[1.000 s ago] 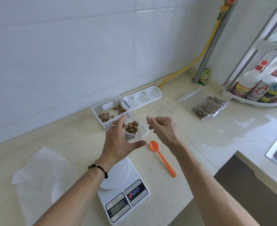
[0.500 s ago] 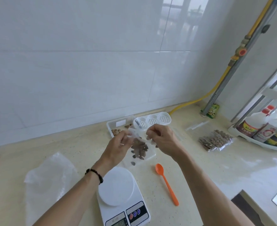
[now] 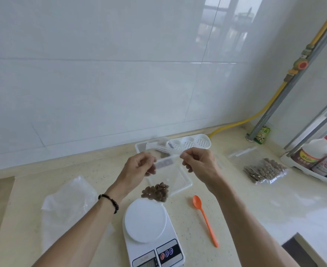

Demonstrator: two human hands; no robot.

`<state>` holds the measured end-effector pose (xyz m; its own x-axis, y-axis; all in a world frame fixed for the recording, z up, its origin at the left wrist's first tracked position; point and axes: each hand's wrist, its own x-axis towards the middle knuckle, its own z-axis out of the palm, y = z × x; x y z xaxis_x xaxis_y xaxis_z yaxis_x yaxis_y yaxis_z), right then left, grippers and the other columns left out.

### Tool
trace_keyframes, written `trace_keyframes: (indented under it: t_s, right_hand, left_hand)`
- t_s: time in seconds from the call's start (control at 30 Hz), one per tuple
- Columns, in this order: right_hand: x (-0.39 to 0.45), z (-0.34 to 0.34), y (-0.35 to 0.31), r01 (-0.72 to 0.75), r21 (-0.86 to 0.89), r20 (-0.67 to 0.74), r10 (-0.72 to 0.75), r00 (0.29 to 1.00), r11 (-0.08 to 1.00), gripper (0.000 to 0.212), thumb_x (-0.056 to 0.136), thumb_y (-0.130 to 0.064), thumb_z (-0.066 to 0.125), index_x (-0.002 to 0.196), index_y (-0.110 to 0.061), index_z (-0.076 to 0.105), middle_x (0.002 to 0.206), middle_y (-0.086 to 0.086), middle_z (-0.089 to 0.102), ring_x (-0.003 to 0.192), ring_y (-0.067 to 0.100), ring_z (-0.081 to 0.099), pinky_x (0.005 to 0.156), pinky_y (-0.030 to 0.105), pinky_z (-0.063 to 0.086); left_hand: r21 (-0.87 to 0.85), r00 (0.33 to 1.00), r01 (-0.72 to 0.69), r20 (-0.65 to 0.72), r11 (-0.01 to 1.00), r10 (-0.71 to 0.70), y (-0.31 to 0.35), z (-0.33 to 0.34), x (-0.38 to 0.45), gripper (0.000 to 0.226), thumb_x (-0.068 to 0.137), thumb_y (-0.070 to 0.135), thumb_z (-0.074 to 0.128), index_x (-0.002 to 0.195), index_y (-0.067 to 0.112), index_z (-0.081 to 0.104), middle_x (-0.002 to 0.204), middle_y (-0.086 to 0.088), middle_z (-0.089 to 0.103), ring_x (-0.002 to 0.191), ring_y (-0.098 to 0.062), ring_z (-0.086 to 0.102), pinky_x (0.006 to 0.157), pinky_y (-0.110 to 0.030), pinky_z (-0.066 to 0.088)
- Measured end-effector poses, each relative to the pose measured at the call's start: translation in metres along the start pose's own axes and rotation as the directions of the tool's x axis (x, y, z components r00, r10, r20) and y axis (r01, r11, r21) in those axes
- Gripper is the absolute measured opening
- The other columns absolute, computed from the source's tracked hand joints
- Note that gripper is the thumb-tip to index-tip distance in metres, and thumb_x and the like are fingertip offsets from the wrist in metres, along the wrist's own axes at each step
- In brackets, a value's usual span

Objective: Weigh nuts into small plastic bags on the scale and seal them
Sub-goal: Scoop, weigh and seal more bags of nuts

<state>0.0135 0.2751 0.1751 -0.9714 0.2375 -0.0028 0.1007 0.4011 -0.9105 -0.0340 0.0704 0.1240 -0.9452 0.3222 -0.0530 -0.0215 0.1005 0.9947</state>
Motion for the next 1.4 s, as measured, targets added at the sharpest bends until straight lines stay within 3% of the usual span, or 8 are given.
trace_keyframes:
  t_s: [0.13, 0.57, 0.8, 0.93, 1.07, 1.17, 1.27, 1.4]
  right_hand:
    - [-0.001, 0.008, 0.013, -0.062, 0.126, 0.024, 0.060, 0.998, 0.990, 0.019, 0.094, -0.010, 0.062, 0.077, -0.008, 0.072, 0.064, 0.002, 0.062, 0.060, 0.011, 0.056, 0.058, 0.025, 0.050]
    - [-0.039, 0.040, 0.128, -0.542, 0.218, -0.071, 0.567, 0.821, 0.812, 0.016, 0.089, -0.012, 0.066, 0.075, -0.006, 0.070, 0.067, 0.006, 0.064, 0.057, 0.016, 0.053, 0.055, 0.028, 0.049]
    - [-0.048, 0.044, 0.154, -0.615, 0.179, -0.124, 0.637, 0.760, 0.768, 0.021, 0.093, -0.018, 0.064, 0.083, 0.000, 0.070, 0.069, 0.008, 0.065, 0.052, 0.014, 0.056, 0.051, 0.025, 0.052]
    - [-0.046, 0.036, 0.155, -0.603, -0.033, -0.211, 0.584, 0.783, 0.797, 0.045, 0.094, -0.034, 0.058, 0.081, 0.008, 0.065, 0.065, 0.010, 0.063, 0.053, 0.019, 0.058, 0.060, 0.042, 0.058]
    - [-0.048, 0.035, 0.134, -0.406, -0.260, -0.172, 0.372, 0.912, 0.876, 0.038, 0.095, -0.032, 0.050, 0.066, -0.008, 0.052, 0.064, 0.003, 0.056, 0.061, 0.020, 0.052, 0.057, 0.038, 0.047]
    - [-0.064, 0.045, 0.120, -0.066, -0.507, -0.064, 0.039, 0.997, 0.860, 0.025, 0.098, -0.033, 0.048, 0.106, -0.014, 0.063, 0.105, 0.005, 0.066, 0.098, 0.027, 0.058, 0.080, 0.037, 0.045]
    - [-0.081, 0.051, 0.119, 0.185, -0.670, 0.139, -0.123, 0.983, 0.719, 0.051, 0.100, -0.042, 0.041, 0.146, -0.020, 0.037, 0.149, 0.005, 0.044, 0.135, 0.027, 0.039, 0.107, 0.047, 0.035]
    - [-0.100, 0.054, 0.121, 0.329, -0.721, 0.309, -0.142, 0.940, 0.610, 0.061, 0.103, -0.047, 0.029, 0.157, -0.026, 0.011, 0.165, 0.005, 0.009, 0.152, 0.025, 0.007, 0.119, 0.044, 0.013]
  left_hand:
    - [0.110, 0.978, 0.105, 0.170, 0.988, -0.122, -0.029, -0.007, -0.006, 0.012, 0.097, 0.005, 0.053, 0.090, 0.008, 0.063, 0.082, -0.002, 0.070, 0.082, -0.015, 0.069, 0.077, -0.023, 0.051]
    - [0.476, 0.955, 0.172, 0.134, 0.862, -0.265, -0.088, 0.000, 0.006, 0.014, 0.093, 0.021, 0.063, 0.081, 0.014, 0.060, 0.067, -0.003, 0.065, 0.051, -0.009, 0.059, 0.054, -0.024, 0.052]
    - [0.700, 0.995, -0.062, 0.099, 0.712, -0.011, -0.121, 0.021, 0.014, 0.013, 0.087, 0.031, 0.068, 0.085, 0.020, 0.063, 0.086, 0.007, 0.063, 0.083, -0.014, 0.061, 0.077, -0.037, 0.052]
    - [0.815, 0.997, -0.061, 0.025, 0.577, 0.070, -0.129, 0.017, -0.001, 0.030, 0.089, 0.033, 0.065, 0.112, 0.013, 0.066, 0.111, -0.005, 0.061, 0.105, -0.026, 0.056, 0.089, -0.040, 0.046]
    - [0.867, 0.985, -0.067, -0.023, 0.494, 0.172, -0.125, 0.005, -0.041, 0.049, 0.093, 0.045, 0.040, 0.121, 0.011, 0.061, 0.113, -0.010, 0.060, 0.108, -0.030, 0.056, 0.092, -0.043, 0.045]
    - [0.922, 0.993, -0.024, -0.021, 0.386, 0.113, -0.129, 0.001, -0.083, 0.063, 0.095, 0.052, 0.024, 0.136, 0.012, 0.049, 0.134, -0.011, 0.053, 0.135, -0.031, 0.039, 0.113, -0.053, 0.028]
    - [0.969, 0.998, 0.007, -0.022, 0.248, 0.056, -0.137, -0.001, -0.125, 0.071, 0.097, 0.056, 0.014, 0.146, 0.011, 0.038, 0.148, -0.008, 0.042, 0.146, -0.031, 0.022, 0.116, -0.056, 0.011]
    - [0.982, 0.998, 0.063, -0.064, 0.177, -0.001, -0.151, 0.000, -0.169, 0.076, 0.097, 0.060, 0.007, 0.149, 0.011, 0.033, 0.156, -0.010, 0.030, 0.148, -0.032, 0.011, 0.116, -0.056, 0.005]
